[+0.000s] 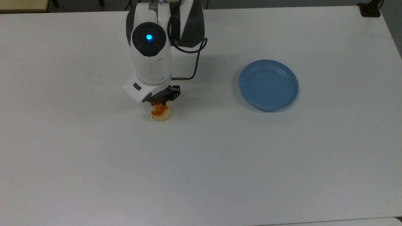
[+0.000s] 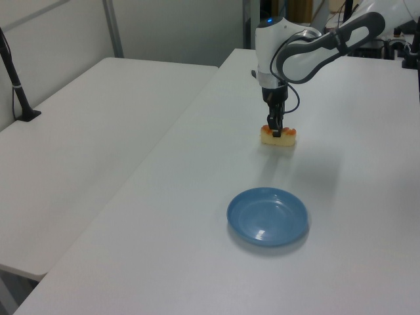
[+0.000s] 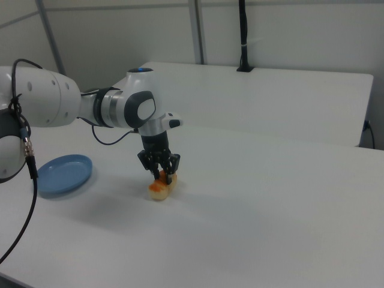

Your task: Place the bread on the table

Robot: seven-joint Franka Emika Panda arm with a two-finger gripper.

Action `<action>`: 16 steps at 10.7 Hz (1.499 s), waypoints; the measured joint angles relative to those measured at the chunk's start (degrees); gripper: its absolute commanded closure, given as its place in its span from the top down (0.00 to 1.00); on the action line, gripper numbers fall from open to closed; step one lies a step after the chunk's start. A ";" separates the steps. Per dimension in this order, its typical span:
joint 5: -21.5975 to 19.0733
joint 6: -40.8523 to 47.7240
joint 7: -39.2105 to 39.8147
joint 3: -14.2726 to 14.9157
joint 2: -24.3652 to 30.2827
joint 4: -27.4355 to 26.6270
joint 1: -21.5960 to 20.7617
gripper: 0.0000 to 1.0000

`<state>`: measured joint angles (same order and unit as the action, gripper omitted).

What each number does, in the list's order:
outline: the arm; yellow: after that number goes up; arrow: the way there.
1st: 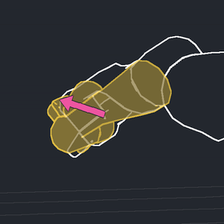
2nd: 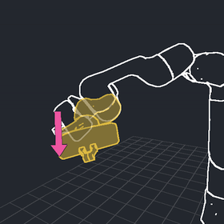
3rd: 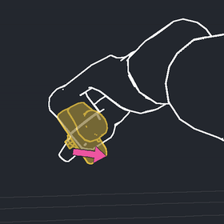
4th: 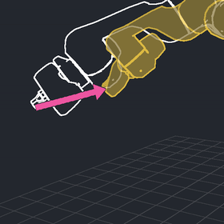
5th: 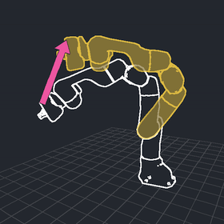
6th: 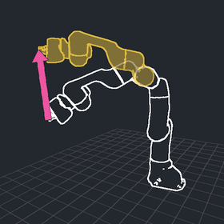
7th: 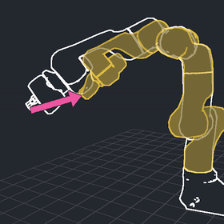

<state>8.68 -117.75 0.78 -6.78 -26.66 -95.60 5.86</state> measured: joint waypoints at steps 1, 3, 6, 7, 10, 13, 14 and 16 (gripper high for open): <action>0.01 0.00 0.00 0.00 0.15 0.39 0.45 1.00; 0.52 2.68 0.00 0.02 2.05 1.57 1.37 1.00; 0.56 12.99 -0.01 1.64 11.38 3.39 2.69 1.00; 0.54 16.46 -0.01 2.69 15.32 3.57 2.84 1.00; -3.71 22.84 -0.01 6.20 24.65 3.45 2.63 1.00; -8.34 23.58 0.00 11.77 28.49 3.03 -2.34 1.00; -8.58 23.58 -0.01 12.38 28.51 2.92 -3.39 1.00; -8.59 22.96 0.19 12.47 28.40 2.15 -4.09 1.00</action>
<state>0.09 -94.79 0.97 5.69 1.74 -93.45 1.77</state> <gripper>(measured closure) 0.000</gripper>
